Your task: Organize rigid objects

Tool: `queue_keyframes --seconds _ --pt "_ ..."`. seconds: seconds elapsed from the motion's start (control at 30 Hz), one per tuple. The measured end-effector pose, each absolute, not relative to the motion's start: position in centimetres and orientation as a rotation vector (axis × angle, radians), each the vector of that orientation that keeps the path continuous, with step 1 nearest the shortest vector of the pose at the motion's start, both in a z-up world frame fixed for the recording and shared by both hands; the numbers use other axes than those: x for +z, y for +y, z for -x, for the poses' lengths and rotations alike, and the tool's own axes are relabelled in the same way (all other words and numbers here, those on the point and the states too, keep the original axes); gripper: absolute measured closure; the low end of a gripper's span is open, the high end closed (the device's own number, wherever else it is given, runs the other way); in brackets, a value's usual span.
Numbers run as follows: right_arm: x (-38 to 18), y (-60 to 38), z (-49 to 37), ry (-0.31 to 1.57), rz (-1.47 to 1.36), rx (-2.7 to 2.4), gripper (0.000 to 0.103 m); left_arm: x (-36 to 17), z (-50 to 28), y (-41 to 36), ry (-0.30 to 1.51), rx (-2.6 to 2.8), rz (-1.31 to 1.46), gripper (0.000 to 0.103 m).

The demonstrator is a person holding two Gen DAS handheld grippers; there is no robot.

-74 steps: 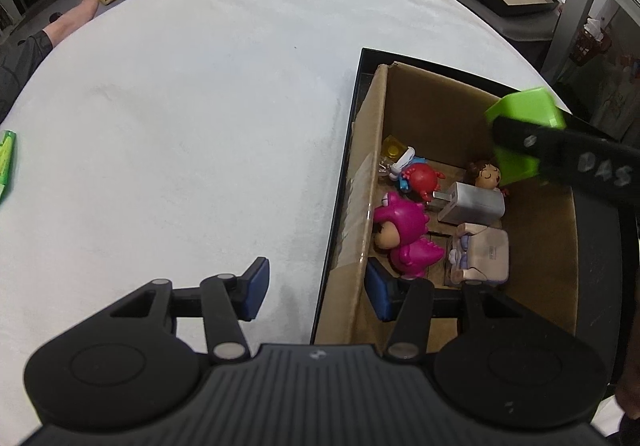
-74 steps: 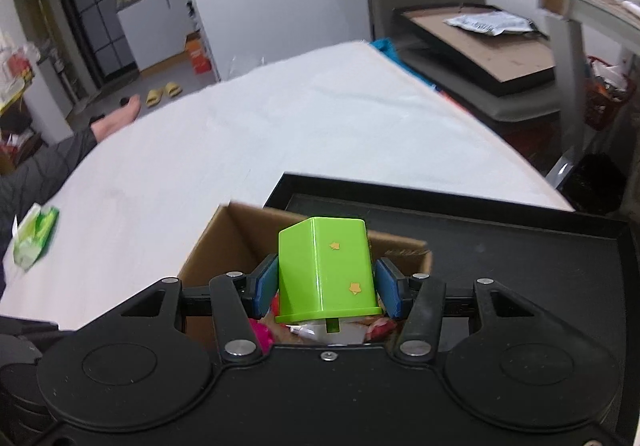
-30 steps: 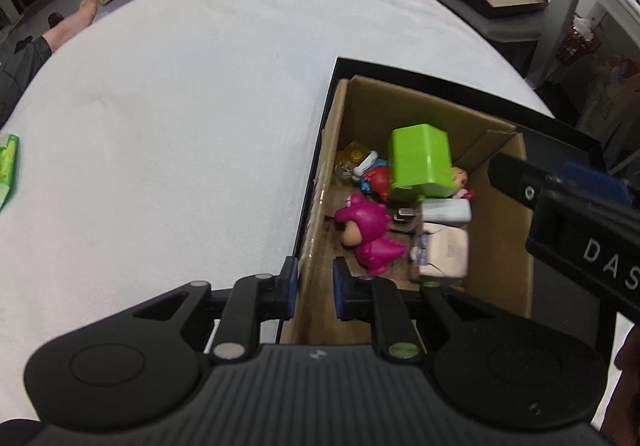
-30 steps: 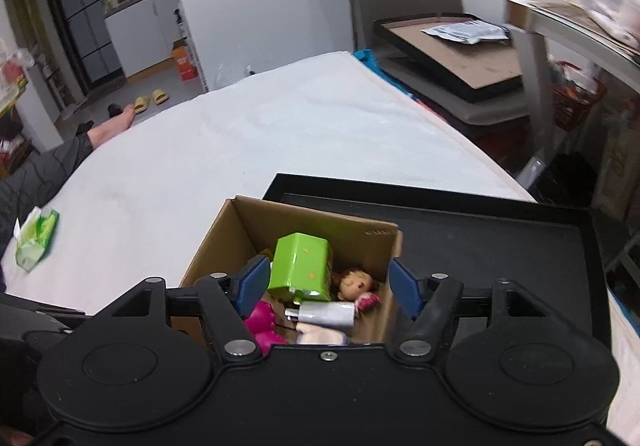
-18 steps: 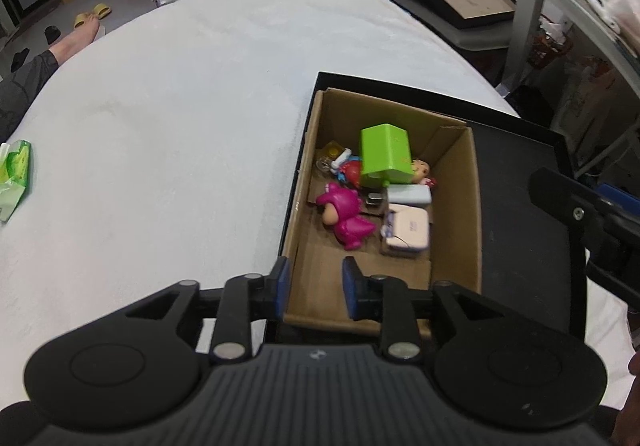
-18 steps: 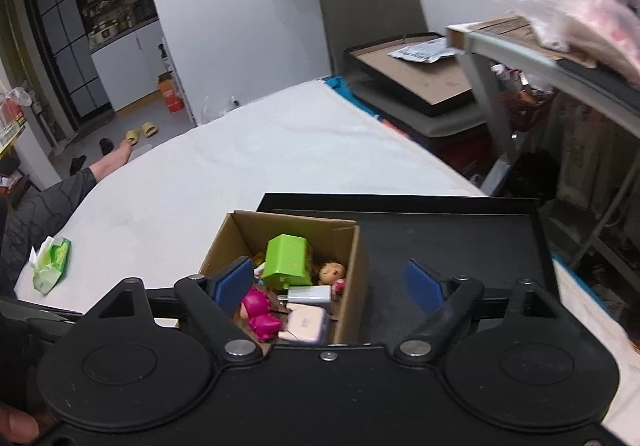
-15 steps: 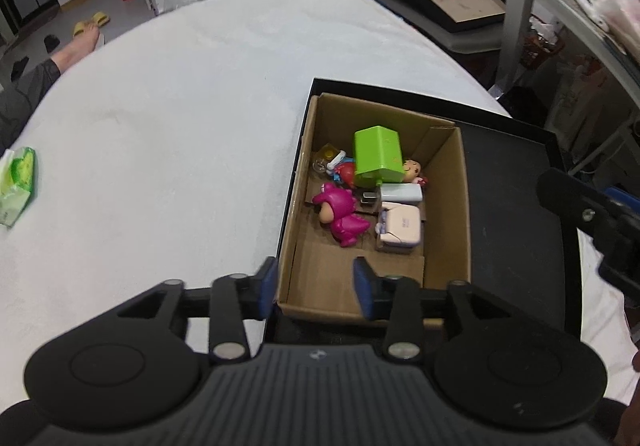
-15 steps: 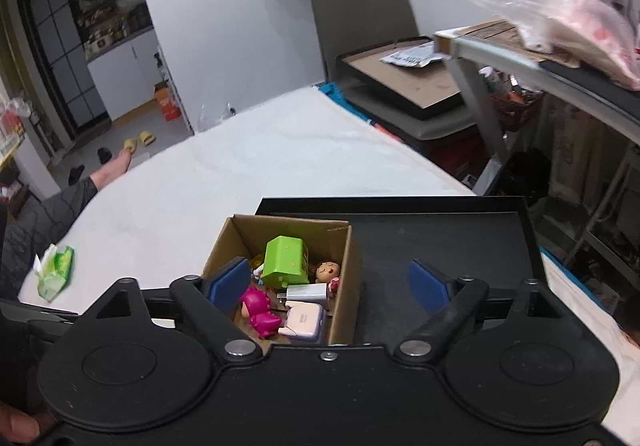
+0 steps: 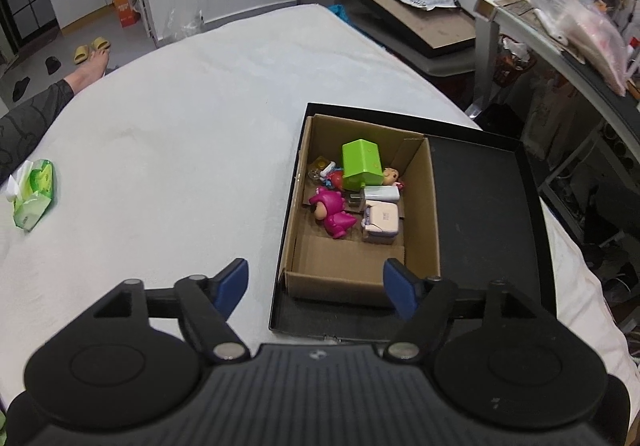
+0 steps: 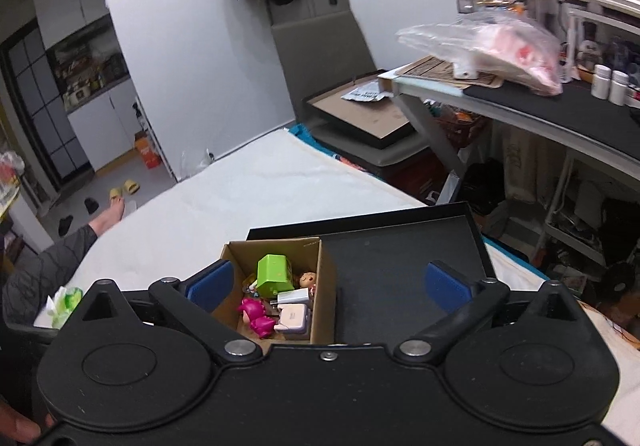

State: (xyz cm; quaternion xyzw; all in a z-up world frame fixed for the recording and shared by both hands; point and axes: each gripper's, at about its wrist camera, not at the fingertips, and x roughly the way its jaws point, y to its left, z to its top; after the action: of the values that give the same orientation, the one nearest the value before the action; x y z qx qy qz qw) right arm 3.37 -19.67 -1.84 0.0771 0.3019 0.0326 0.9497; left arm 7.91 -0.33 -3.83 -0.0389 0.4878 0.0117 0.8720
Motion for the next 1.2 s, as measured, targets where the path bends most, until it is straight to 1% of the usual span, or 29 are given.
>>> queue_keyframes --seconds 0.17,0.53,0.57,0.6,0.7,1.2 --pt "-1.0 -19.6 -1.1 0.598 -0.144 0.043 0.000 -3.2 -6.2 -0.6 1.017 -0.009 0.087 0.022" --pt "-0.5 -19.7 2.4 0.616 -0.150 0.018 0.000 -0.8 -2.2 -0.2 0.982 -0.035 0.074 0.020" --pt "-0.4 -19.7 2.6 0.621 -0.147 0.020 0.000 -0.6 -1.8 -0.2 0.978 -0.035 0.072 0.018" --pt "-0.5 -19.7 3.0 0.625 -0.146 0.024 0.000 -0.3 -1.4 -0.2 0.972 -0.036 0.068 0.013" --pt "-0.3 -19.7 3.8 0.632 -0.150 0.025 0.000 0.5 -0.3 -0.2 0.951 -0.044 0.055 0.009" --pt "1.2 -20.3 8.0 0.612 -0.122 -0.005 0.000 2.7 4.3 -0.4 0.896 -0.066 0.033 0.006"
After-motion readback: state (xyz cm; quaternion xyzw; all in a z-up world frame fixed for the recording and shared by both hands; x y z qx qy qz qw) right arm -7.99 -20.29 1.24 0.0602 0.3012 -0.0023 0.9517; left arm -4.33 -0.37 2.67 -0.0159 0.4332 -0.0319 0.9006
